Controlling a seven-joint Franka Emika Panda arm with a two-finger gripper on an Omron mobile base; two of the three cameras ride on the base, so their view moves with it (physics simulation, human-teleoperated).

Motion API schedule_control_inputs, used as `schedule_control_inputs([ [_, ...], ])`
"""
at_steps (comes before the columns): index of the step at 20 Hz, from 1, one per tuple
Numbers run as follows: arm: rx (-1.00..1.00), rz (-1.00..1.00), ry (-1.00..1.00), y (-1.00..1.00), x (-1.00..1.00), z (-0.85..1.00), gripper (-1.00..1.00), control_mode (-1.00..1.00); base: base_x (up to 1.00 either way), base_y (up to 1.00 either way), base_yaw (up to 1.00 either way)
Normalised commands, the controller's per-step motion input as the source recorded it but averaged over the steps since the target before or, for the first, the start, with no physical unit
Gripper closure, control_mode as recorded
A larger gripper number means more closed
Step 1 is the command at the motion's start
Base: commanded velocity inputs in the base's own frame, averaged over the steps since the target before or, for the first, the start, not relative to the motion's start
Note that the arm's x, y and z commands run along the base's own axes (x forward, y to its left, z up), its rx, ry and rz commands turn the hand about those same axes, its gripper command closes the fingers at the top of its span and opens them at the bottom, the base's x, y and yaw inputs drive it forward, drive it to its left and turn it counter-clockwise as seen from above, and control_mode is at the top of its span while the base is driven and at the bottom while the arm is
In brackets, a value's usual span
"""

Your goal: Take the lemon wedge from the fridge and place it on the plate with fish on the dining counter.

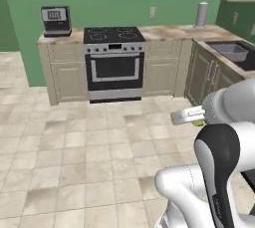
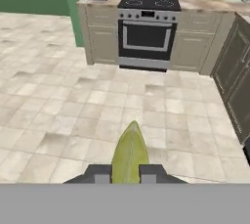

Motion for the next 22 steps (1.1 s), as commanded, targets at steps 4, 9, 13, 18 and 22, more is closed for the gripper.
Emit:
schedule_control_inputs([
  [4,0.0,0.0,0.0,0.0,0.0,0.0,1.0,1.0,0.0,0.0,1.0],
  [9,0.0,0.0,0.0,0.0,0.0,0.0,1.0,1.0,0.0,0.0,1.0],
  [13,0.0,0.0,0.0,0.0,0.0,0.0,1.0,1.0,0.01,0.0,0.99],
  [18,0.0,0.0,0.0,0.0,0.0,0.0,1.0,1.0,0.84,0.0,0.65],
  [22,0.0,0.0,0.0,0.0,0.0,0.0,1.0,1.0,1.0,-0.23,0.21],
])
